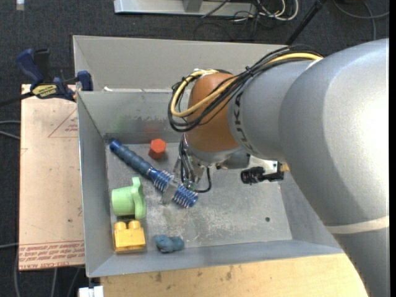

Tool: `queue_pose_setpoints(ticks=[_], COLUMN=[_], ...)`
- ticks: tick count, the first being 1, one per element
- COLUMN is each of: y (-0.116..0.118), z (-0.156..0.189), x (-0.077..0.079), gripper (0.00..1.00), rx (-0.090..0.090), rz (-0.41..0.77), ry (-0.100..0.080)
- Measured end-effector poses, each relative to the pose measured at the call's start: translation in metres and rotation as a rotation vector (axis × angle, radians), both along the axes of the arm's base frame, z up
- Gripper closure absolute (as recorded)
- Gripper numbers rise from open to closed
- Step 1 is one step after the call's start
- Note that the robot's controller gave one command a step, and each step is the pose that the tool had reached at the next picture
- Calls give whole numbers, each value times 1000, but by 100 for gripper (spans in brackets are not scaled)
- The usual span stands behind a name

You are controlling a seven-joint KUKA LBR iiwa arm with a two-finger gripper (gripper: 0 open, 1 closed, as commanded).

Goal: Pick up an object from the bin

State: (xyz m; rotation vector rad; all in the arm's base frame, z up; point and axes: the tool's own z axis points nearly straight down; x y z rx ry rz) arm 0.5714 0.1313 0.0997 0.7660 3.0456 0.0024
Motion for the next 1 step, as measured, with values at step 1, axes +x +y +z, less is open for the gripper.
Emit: queue_pose_setpoints(ticks=[1], y=[5], z=[-31], x=[-5], gripper=[0], rx=[0], rz=[-69], ry=[4])
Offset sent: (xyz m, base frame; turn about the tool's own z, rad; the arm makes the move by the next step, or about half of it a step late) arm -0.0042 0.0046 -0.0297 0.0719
